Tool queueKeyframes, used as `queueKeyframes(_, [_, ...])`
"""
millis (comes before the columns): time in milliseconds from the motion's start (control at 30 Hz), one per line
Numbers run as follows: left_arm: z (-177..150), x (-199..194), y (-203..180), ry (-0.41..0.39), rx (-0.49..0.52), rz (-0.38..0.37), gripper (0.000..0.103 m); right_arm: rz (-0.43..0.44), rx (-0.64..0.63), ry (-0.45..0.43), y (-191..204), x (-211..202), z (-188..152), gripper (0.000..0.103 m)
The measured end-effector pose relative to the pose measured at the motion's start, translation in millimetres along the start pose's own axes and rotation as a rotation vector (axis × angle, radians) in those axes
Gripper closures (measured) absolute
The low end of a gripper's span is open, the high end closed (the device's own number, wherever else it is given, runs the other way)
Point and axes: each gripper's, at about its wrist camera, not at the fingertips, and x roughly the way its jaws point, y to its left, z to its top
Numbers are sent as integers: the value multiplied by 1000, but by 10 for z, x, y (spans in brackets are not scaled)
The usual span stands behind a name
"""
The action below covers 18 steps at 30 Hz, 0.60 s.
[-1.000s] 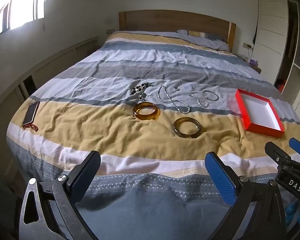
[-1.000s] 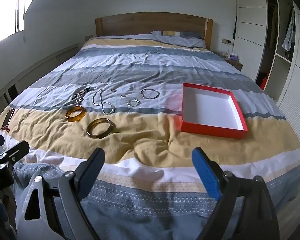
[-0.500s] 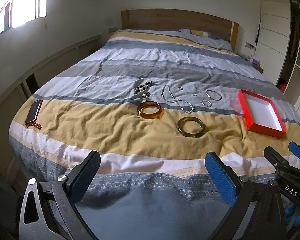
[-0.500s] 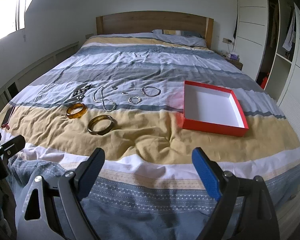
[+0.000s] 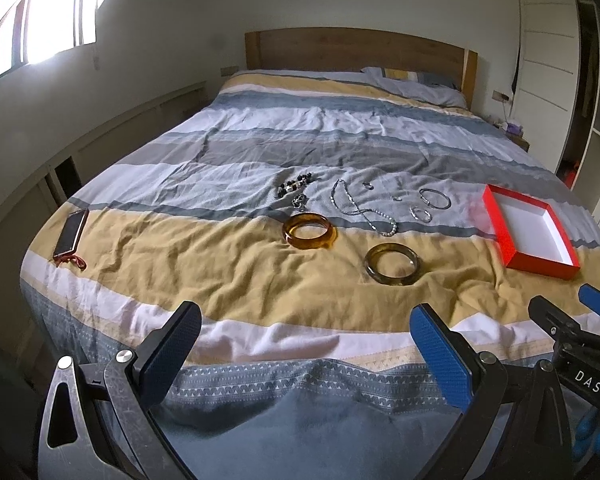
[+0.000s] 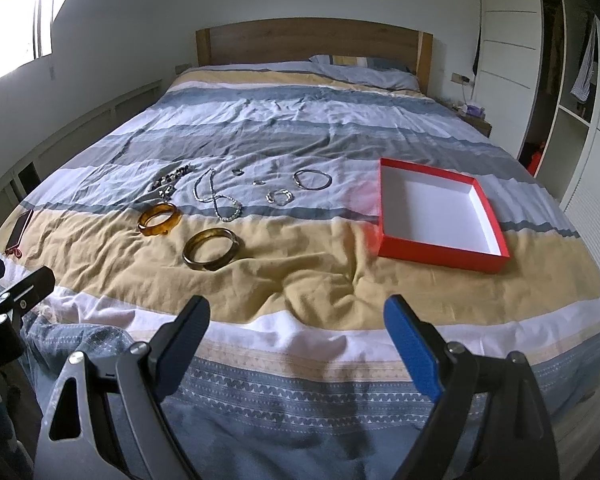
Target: Organize jewelry
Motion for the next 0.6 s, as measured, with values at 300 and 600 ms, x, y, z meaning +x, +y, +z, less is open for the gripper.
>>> queueKeyframes(300, [-23, 146, 6, 32, 44, -34, 1, -25, 13, 6, 33, 95, 36, 14])
queueKeyframes(600, [-25, 311, 50, 55, 41, -48, 1, -3, 1, 25, 76, 251, 30, 16])
